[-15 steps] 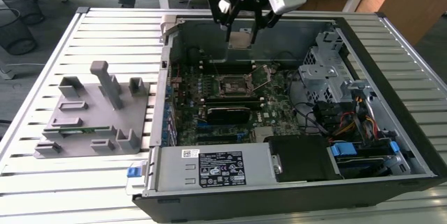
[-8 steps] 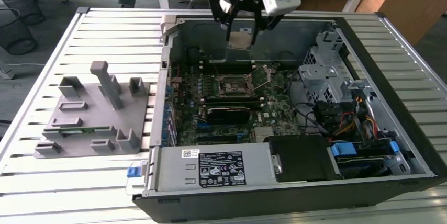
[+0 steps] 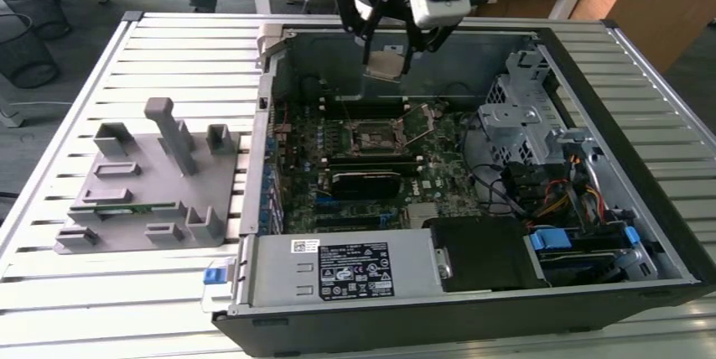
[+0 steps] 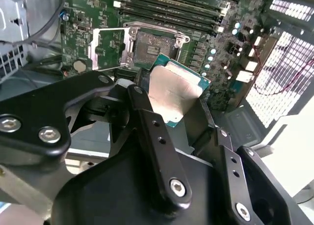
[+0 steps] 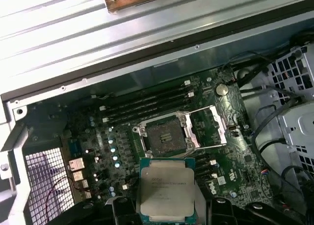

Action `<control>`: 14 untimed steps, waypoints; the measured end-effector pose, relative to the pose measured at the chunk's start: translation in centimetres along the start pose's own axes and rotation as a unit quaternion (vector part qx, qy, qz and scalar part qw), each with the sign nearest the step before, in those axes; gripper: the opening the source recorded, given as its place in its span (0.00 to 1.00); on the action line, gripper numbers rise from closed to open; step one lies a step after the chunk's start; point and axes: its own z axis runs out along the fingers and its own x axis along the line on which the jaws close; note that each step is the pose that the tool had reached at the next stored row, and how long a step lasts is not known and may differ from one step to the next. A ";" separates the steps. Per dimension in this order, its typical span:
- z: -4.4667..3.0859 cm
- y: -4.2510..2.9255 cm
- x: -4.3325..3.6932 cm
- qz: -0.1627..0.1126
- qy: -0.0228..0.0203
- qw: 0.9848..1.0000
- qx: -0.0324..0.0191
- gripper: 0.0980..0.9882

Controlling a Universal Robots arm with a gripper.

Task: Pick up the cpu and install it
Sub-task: 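Place the cpu into insertion slot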

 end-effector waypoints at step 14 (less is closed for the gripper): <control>0.18 0.13 0.04 0.091 -0.007 0.996 -0.004 0.48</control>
